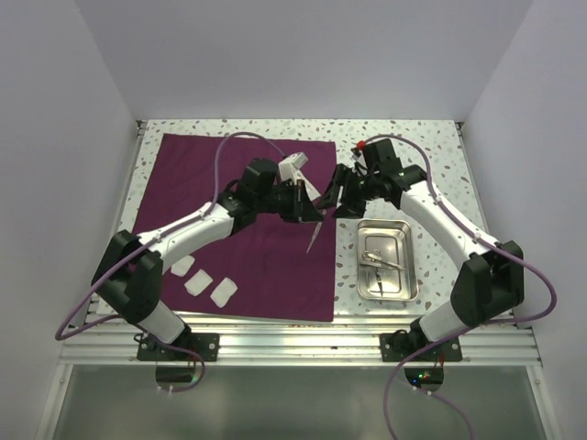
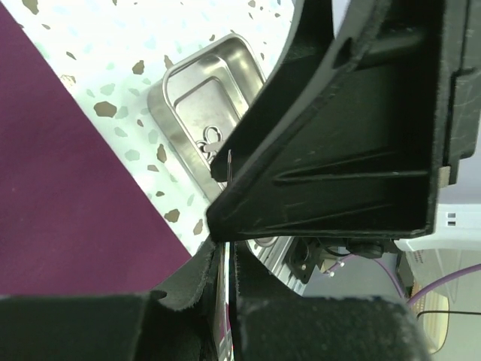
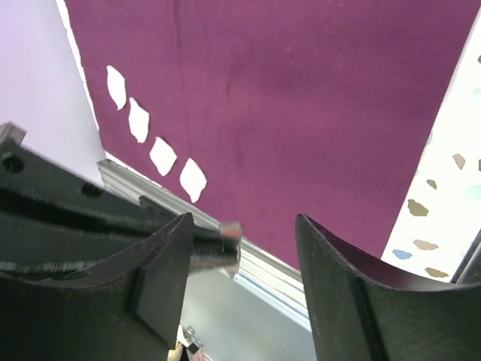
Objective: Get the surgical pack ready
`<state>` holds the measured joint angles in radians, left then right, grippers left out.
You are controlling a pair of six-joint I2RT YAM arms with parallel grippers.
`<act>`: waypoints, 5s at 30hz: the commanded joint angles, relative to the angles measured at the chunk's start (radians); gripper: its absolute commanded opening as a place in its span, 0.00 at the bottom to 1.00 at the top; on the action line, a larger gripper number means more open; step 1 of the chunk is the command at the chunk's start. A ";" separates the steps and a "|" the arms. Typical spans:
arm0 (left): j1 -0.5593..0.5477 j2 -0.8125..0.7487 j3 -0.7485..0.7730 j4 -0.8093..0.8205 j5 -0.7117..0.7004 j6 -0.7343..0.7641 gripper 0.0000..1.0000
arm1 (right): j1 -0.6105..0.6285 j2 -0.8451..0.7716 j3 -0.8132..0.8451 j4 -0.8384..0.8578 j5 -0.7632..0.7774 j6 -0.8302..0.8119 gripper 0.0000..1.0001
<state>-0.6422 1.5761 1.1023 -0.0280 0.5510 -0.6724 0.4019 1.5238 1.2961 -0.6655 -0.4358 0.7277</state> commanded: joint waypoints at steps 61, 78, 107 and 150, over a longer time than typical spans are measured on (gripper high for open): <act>-0.028 -0.048 -0.076 -1.179 -0.847 -0.435 0.50 | -0.072 0.013 -0.116 -0.344 0.462 -0.447 0.63; -0.033 0.111 -0.055 -1.167 -0.866 -0.564 0.45 | 0.006 0.003 -0.156 -0.309 0.418 -0.455 0.64; -0.030 0.197 -0.104 -1.055 -0.859 -0.555 0.38 | 0.014 -0.019 -0.202 -0.270 0.385 -0.461 0.64; -0.019 0.082 -0.064 -1.150 -0.905 -0.556 0.39 | 0.022 -0.013 -0.210 -0.256 0.364 -0.461 0.65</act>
<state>-0.6685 1.6821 1.0504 -1.1366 -0.3168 -1.1915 0.4191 1.5356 1.0878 -0.9375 -0.0490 0.2749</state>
